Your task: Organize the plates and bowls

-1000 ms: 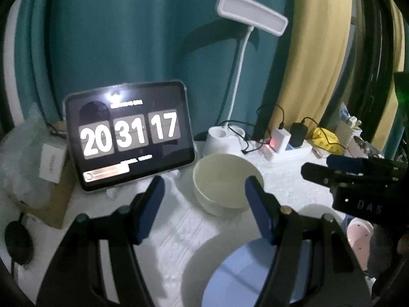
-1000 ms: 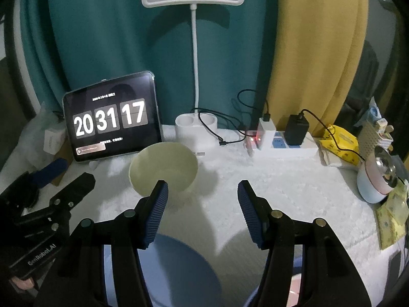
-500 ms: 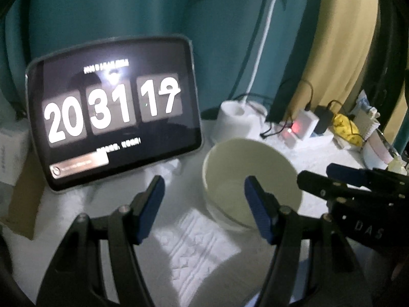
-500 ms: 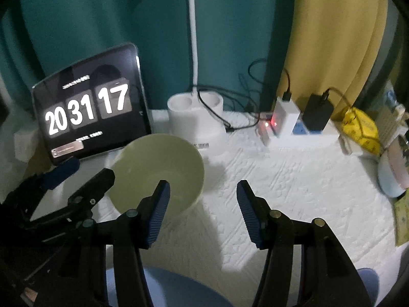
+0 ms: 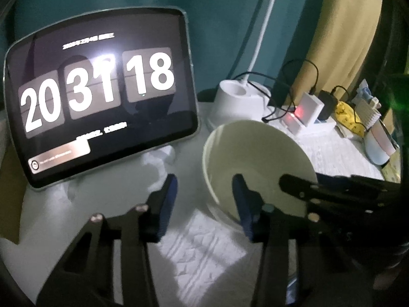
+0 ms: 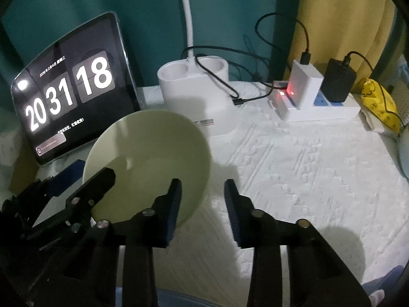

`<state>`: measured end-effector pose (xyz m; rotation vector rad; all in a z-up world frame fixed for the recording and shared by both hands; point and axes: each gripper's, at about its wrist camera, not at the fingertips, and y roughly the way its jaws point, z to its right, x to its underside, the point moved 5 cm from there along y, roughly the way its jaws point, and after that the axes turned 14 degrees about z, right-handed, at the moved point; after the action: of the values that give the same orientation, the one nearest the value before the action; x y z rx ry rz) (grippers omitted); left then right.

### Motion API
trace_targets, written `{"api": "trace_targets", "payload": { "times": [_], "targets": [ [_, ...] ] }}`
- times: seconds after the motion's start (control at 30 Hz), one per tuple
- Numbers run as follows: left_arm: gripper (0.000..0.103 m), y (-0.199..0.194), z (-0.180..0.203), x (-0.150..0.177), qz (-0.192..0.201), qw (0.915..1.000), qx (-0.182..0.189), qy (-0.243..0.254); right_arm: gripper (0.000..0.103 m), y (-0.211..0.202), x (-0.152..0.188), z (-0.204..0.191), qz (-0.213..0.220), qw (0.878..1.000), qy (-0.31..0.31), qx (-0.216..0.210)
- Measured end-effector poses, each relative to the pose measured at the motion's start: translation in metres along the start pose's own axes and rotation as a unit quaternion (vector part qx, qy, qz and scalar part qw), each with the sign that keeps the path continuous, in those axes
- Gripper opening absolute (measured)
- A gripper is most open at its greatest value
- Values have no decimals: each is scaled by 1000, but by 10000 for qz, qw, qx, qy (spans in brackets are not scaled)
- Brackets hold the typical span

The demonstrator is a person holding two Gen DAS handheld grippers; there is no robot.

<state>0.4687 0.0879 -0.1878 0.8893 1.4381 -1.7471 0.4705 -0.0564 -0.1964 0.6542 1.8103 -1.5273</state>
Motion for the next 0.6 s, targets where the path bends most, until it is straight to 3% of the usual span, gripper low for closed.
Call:
{"api": "trace_targets", "payload": {
  "times": [0.13,0.6],
  "targets": [
    [27,2,5,3,-104,9998,154,76,24,9,5,-2,-85,9999,35,-48],
    [23,-8,5,4,-63,9999,119,81,16,1,8,-3,8,9999,-85,65]
  ]
}}
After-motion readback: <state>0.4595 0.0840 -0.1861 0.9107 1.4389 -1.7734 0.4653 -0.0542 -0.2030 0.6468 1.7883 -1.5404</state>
